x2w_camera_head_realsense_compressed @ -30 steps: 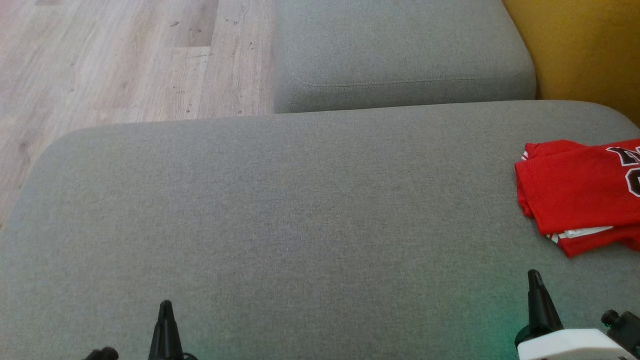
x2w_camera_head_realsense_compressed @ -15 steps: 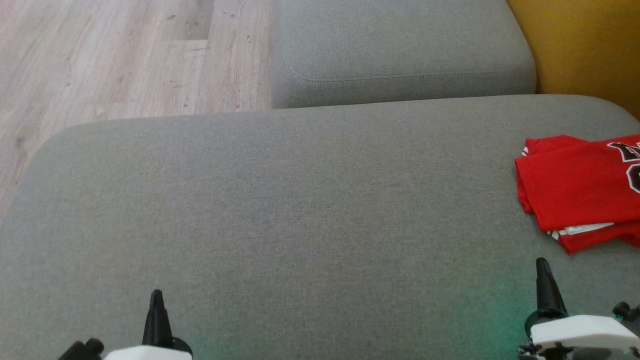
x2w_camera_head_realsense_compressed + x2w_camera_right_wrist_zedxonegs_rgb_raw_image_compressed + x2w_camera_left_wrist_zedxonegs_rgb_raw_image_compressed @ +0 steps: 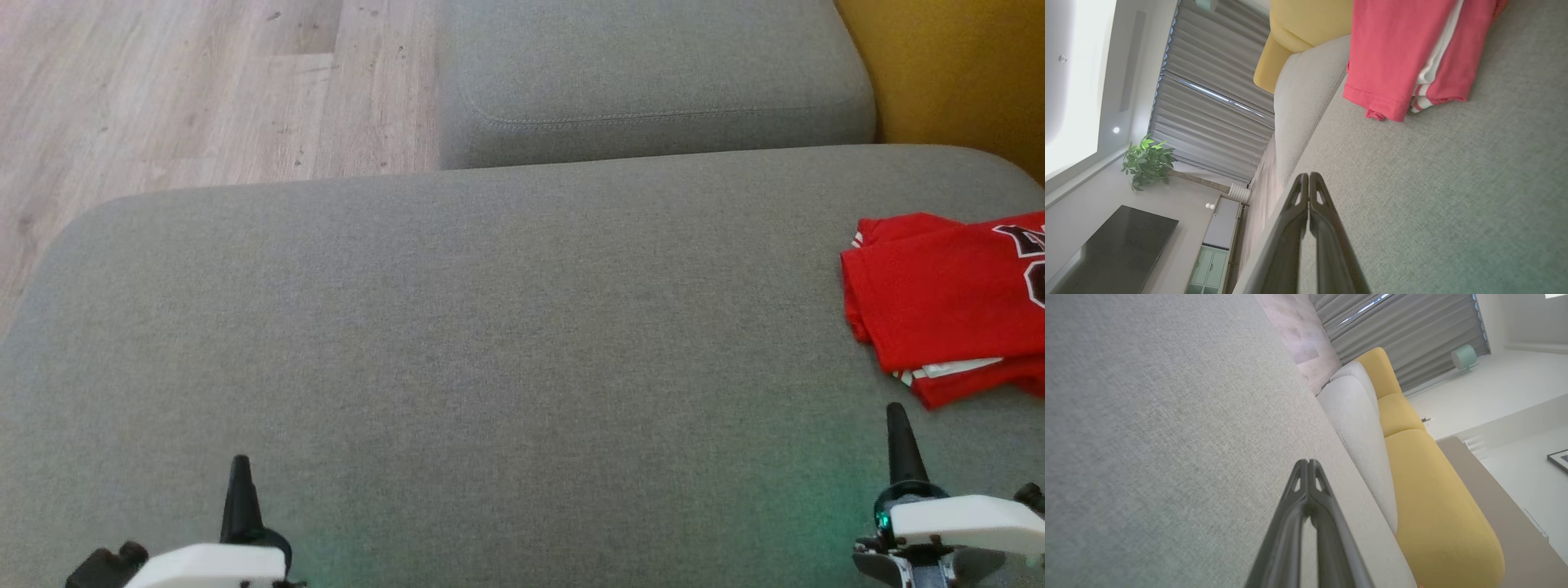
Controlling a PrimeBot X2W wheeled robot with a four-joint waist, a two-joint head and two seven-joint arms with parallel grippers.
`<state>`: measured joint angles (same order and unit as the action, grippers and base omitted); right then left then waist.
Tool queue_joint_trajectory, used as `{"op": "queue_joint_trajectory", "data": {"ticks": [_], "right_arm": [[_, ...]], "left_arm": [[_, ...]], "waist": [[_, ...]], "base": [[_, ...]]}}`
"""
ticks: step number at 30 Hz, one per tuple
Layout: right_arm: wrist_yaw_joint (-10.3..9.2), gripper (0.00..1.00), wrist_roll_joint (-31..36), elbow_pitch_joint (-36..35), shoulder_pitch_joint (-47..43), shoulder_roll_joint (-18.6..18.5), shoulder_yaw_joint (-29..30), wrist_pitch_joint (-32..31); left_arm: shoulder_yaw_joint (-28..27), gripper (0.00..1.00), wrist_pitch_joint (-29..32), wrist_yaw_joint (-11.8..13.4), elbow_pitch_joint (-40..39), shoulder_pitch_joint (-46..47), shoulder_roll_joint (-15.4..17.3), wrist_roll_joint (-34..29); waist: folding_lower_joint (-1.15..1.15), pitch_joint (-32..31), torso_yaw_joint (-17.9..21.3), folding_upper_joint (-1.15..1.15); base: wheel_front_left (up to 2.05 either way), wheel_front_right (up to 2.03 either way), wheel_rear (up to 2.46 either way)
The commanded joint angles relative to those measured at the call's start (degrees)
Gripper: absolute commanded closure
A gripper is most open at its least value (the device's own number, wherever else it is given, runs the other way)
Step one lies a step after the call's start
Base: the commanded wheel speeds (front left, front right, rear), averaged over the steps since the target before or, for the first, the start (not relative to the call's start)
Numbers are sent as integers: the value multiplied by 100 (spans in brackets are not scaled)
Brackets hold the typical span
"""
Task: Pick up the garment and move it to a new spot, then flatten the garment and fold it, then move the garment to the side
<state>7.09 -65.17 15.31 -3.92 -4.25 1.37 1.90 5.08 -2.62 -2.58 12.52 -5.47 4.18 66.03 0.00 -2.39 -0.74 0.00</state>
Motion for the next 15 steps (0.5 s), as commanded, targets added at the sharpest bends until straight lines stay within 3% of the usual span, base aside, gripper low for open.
{"op": "queue_joint_trajectory", "data": {"ticks": [1,15], "right_arm": [[27,100,-200,-174,342,-22,-20,-54],[32,100,-1187,-160,588,-3,124,-303]], "left_arm": [[-230,100,35,-62,-149,393,64,181],[-485,100,288,-223,-40,676,59,1174]], "waist": [[0,10,3,0],[0,103,30,0]], "base": [[0,0,0],[0,0,0]]}}
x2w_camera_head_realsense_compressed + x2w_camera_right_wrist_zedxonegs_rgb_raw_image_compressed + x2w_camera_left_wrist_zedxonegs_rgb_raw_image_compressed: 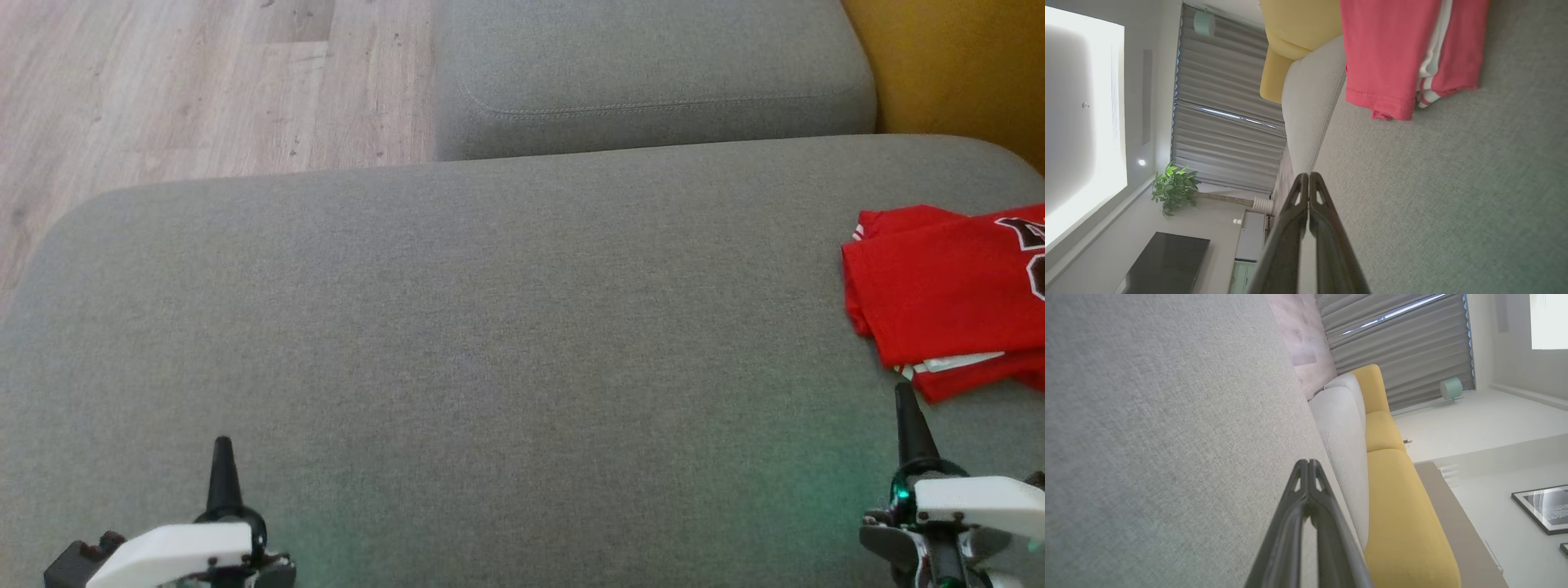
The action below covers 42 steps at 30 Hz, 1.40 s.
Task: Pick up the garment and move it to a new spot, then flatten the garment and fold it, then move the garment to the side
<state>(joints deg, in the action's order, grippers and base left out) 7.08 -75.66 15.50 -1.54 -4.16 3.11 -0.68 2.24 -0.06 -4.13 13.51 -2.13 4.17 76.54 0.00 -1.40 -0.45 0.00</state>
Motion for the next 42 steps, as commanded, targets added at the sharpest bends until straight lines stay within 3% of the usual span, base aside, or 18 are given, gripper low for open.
{"op": "queue_joint_trajectory", "data": {"ticks": [1,26,42], "right_arm": [[33,100,-204,-178,366,-11,-40,-63],[41,100,-1769,-156,759,25,199,-467],[41,100,-1744,-154,761,45,228,-490]], "left_arm": [[-218,100,49,-79,-132,361,60,190],[-639,100,465,-336,42,813,42,1760],[-682,100,500,-336,45,816,10,1724]], "waist": [[0,11,3,0],[0,158,45,0],[0,158,45,0]], "base": [[0,0,0],[0,0,0],[0,0,0]]}}
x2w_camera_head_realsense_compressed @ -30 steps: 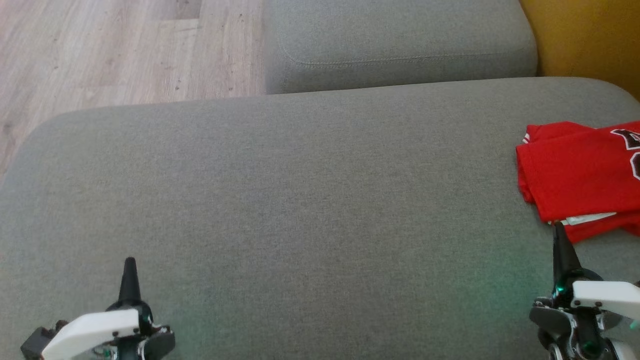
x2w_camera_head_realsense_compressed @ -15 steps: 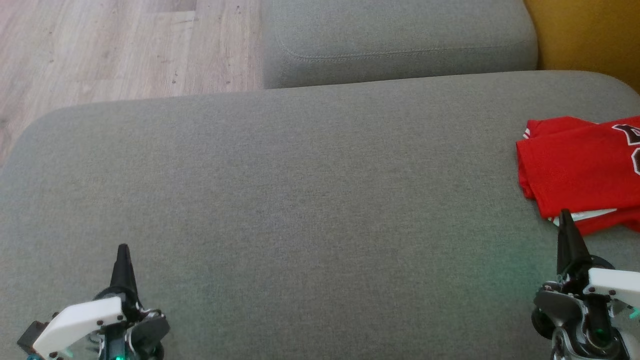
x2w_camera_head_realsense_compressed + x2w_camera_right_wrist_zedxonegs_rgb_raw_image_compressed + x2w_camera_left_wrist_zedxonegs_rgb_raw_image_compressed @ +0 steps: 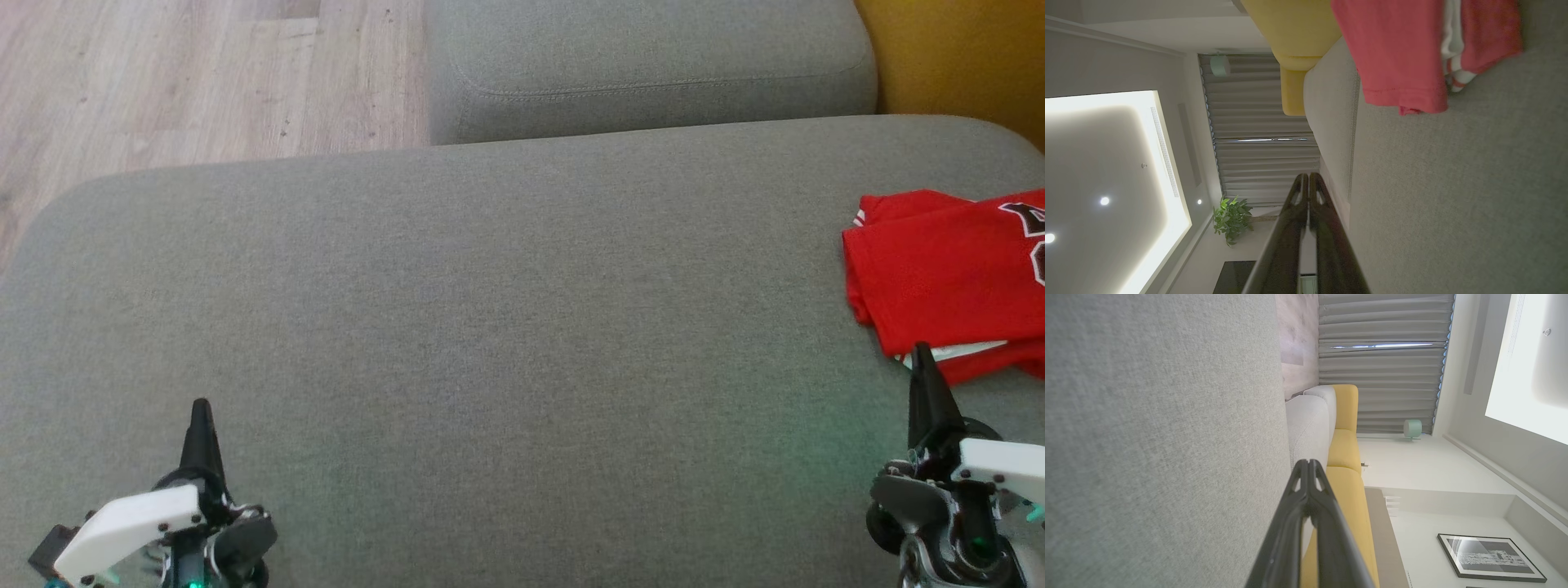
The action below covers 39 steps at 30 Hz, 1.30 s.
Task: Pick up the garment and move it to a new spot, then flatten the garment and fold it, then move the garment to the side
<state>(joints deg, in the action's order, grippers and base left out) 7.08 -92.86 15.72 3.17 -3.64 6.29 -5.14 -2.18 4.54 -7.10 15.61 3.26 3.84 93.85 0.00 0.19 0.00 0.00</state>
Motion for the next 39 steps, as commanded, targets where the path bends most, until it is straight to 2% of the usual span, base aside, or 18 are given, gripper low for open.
{"op": "queue_joint_trajectory", "data": {"ticks": [1,39], "right_arm": [[41,100,-23,-176,291,-5,-88,-46],[41,100,16,-173,295,27,-42,-83]], "left_arm": [[-243,100,41,-38,-165,277,42,-10],[-315,100,99,-38,-161,282,-9,-70]], "waist": [[0,-1,0,0],[0,-1,0,0]], "base": [[0,0,0],[0,0,0]]}}
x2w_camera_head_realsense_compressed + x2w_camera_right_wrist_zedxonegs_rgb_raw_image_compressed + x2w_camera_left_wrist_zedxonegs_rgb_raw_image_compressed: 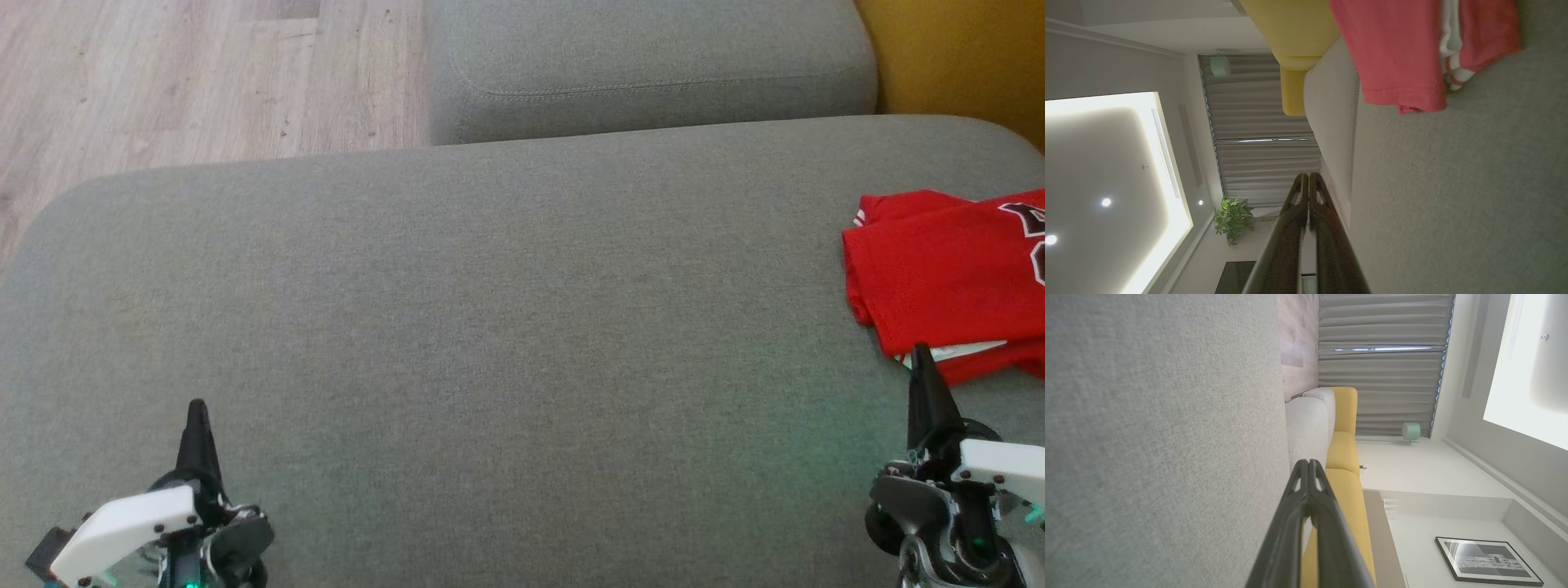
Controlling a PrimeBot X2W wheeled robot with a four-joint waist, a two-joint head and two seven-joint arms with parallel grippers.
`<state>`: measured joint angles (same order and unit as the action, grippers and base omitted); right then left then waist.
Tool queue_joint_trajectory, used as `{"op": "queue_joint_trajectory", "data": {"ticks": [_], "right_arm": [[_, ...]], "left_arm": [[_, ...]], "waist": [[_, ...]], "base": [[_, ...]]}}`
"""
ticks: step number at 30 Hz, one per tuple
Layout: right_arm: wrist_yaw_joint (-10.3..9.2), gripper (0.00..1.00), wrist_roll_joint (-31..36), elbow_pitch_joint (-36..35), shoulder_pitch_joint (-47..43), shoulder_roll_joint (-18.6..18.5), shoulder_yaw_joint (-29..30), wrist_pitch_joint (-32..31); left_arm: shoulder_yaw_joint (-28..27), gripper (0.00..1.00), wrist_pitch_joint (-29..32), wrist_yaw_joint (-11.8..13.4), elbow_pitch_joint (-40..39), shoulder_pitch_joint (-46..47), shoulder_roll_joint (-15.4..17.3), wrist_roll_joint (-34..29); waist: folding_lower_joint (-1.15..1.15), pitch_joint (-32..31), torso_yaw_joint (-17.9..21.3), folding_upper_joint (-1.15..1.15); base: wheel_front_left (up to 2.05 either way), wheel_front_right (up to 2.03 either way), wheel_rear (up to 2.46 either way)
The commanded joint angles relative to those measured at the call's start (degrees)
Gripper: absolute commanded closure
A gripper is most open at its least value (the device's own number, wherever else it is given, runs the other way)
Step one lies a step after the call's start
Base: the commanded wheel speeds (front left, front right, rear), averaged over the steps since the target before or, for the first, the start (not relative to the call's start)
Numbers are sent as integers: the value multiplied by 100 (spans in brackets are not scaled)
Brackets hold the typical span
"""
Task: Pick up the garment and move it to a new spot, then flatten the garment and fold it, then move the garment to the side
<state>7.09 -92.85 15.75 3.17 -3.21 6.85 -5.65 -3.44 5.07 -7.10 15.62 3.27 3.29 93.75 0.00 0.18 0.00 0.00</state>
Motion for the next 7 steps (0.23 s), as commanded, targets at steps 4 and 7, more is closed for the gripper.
{"op": "queue_joint_trajectory", "data": {"ticks": [4,7], "right_arm": [[40,100,18,-176,295,-13,-94,-34],[40,100,21,-176,295,-11,-91,-37]], "left_arm": [[-195,100,51,-38,-162,282,41,-65],[-200,100,55,-38,-162,283,38,-69]], "waist": [[0,0,0,0],[0,0,0,0]], "base": [[0,0,0],[0,0,0]]}}
